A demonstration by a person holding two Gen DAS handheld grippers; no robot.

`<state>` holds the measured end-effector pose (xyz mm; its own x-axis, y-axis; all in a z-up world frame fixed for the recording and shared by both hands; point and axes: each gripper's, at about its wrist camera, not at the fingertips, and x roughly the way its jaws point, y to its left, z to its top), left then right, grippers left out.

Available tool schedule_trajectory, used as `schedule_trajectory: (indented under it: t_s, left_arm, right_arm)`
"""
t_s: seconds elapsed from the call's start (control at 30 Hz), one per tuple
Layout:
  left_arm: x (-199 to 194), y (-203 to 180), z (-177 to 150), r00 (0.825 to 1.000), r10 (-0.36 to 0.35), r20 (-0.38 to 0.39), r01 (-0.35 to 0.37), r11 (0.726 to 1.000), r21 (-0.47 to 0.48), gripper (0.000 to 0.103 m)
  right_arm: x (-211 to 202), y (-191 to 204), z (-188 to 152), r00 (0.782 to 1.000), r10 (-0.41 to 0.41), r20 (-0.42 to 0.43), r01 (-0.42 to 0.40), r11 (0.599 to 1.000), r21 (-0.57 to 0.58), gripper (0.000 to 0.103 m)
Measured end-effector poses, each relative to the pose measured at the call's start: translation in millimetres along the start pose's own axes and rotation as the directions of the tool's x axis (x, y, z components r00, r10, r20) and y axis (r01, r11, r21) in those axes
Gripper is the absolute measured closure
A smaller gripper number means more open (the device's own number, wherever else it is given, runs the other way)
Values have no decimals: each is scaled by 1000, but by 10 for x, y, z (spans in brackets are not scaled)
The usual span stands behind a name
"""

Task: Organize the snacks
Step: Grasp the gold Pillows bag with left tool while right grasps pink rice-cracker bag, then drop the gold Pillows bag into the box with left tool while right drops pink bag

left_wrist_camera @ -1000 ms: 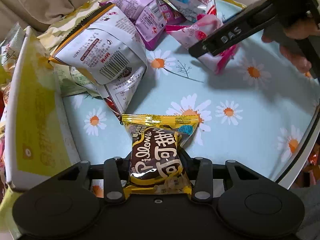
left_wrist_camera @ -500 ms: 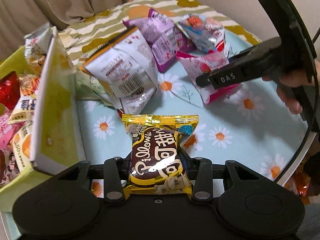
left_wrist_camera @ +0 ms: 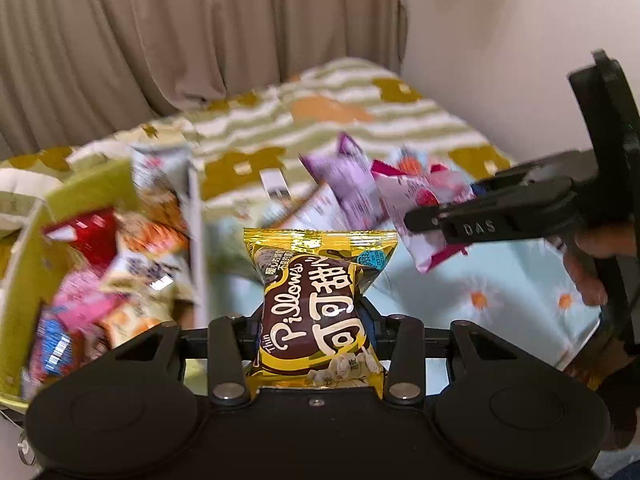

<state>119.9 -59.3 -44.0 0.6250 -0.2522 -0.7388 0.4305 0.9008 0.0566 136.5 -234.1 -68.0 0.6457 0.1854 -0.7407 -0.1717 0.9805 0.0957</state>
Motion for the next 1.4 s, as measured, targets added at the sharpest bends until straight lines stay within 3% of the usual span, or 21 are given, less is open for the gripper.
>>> schedule_trajectory:
  t_s: [0.37,0.63,0.87,0.93,1.0,1.1,1.4]
  left_arm:
    - [-362,1117,259,987,114,116,-94,982,-164,57]
    - [-148,1971,323,982,174,79,-146,950,-275,57]
    - [210,2463,314,990,141,3,-132,936,-325,56]
    - [280,2538,300,991,131,-9,-127,936,-328,47]
    - [292,2580,268,991,135,-20,-134,934,-332,8]
    - [179,2608,172,992,124,23,-110,938,-329,5]
    - [-79,2639,-70,991,132,26,-116,938,-326,5]
  right_arm:
    - [-112,834,770,994,60,88,-66,996,67,54]
    - [230,1458,1181,994,83,77,-89,993,72,54]
    - [564,1851,1335,996,72,43,-76,993,86,54]
    - [646,1928,1345,997,64,31,-67,994,91,54]
    - [705,1989,1336,998,54,17,-55,994,96,54]
    - [766,2047,1303,999,41,-8,-40,993,107,54]
    - [877,2239,1295,999,-23,-37,26,997,75,54]
